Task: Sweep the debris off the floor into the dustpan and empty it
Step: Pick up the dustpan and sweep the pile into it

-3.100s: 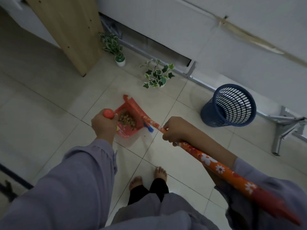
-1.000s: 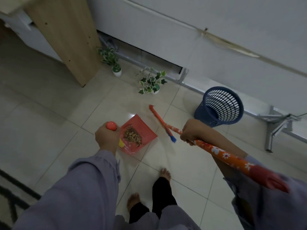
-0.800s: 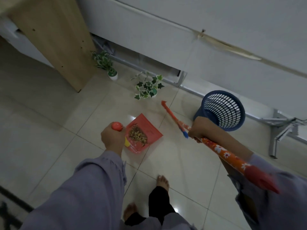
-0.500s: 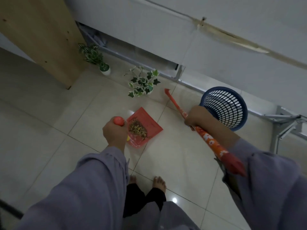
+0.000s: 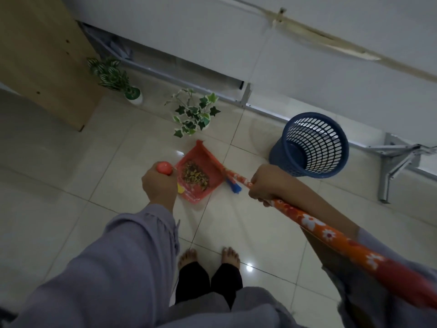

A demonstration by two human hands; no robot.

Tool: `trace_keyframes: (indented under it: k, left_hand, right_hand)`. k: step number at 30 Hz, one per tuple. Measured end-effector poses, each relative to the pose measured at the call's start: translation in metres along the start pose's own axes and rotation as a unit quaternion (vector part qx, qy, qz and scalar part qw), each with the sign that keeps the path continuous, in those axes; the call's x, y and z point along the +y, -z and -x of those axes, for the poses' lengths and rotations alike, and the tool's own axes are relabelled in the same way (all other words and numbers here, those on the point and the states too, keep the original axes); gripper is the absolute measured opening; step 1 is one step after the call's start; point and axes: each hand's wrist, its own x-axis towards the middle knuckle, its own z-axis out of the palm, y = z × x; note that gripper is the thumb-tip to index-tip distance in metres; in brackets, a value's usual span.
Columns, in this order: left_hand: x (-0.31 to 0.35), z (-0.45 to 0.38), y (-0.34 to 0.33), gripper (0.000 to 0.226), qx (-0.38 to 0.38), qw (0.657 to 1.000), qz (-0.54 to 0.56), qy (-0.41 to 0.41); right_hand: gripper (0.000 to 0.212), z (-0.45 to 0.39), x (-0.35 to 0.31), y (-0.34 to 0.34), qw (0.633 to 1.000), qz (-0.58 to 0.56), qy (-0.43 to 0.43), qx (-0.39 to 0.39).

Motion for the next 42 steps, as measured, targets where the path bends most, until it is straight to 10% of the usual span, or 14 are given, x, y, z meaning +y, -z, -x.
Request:
trace_keyframes:
  k: [33, 42]
  left_hand:
    - [0.054, 0.058, 0.094, 0.017, -0.048, 0.995, 0.001, -0.083]
    - [0.123, 0.141, 0.153, 0.026, -0.033, 0.989, 0.057, -0.134]
  right_hand:
    - [0.010, 0.144, 0.019, 0.003, 0.987, -0.091, -0.111, 0.066]
    - [0.027, 0.256, 0.061, 0.020, 0.981, -0.160, 0.005, 0.110]
